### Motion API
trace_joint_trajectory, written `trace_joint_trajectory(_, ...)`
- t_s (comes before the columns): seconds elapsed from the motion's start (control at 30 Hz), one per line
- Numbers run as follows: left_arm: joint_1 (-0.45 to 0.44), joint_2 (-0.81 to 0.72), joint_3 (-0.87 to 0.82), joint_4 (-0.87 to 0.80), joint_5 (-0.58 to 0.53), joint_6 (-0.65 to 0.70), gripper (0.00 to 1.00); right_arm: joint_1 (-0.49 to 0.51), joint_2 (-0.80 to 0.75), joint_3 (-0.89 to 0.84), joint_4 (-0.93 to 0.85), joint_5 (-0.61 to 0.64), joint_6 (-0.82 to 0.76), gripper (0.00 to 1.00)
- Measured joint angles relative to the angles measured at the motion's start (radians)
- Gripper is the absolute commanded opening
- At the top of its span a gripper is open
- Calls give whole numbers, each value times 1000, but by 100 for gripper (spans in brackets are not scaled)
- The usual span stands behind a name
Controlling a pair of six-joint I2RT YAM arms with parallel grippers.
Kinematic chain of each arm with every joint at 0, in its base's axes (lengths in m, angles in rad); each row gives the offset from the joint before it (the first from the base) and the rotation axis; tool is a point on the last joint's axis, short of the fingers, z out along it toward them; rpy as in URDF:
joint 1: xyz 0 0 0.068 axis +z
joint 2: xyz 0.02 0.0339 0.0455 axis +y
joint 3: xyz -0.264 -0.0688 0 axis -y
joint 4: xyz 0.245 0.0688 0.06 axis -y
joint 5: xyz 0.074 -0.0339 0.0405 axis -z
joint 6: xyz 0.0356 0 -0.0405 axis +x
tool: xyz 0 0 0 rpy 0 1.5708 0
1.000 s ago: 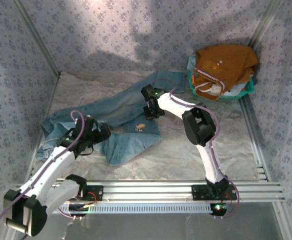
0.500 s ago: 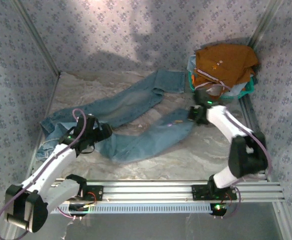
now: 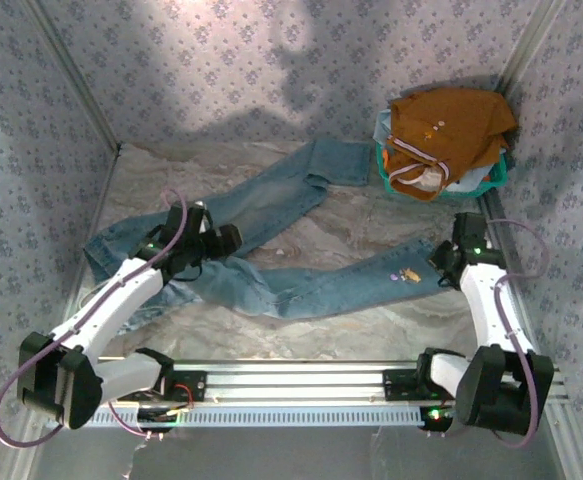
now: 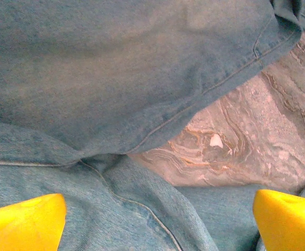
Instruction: Fold and stack the trousers
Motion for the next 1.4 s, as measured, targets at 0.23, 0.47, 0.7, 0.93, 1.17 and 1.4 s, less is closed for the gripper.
trace_joint_trajectory(0.23,-160,47,-38,-4,-38,-27,80,425,223,139,48,-41,-18,60)
trace_joint_trajectory(0.47,-330,79,-88,-24,-123,-13,66,658,460,331,8,-16,-116,59)
trace_joint_trajectory(0.7,-552,150,6,-34,-208,190,67,513,459,315,-8,-21,-123,59)
trace_joint_trajectory(0.93,-592,227,30,-33,-225,330,43,428,388,257,-18,-33,-126,59)
trace_joint_trajectory(1.17,-592,306,64,-49,-223,358,0,401,346,246,-20,-43,-139,59)
trace_joint_trajectory(1.4,-592,233,111,-91,-270,353,0,389,323,220,-19,-43,-139,58)
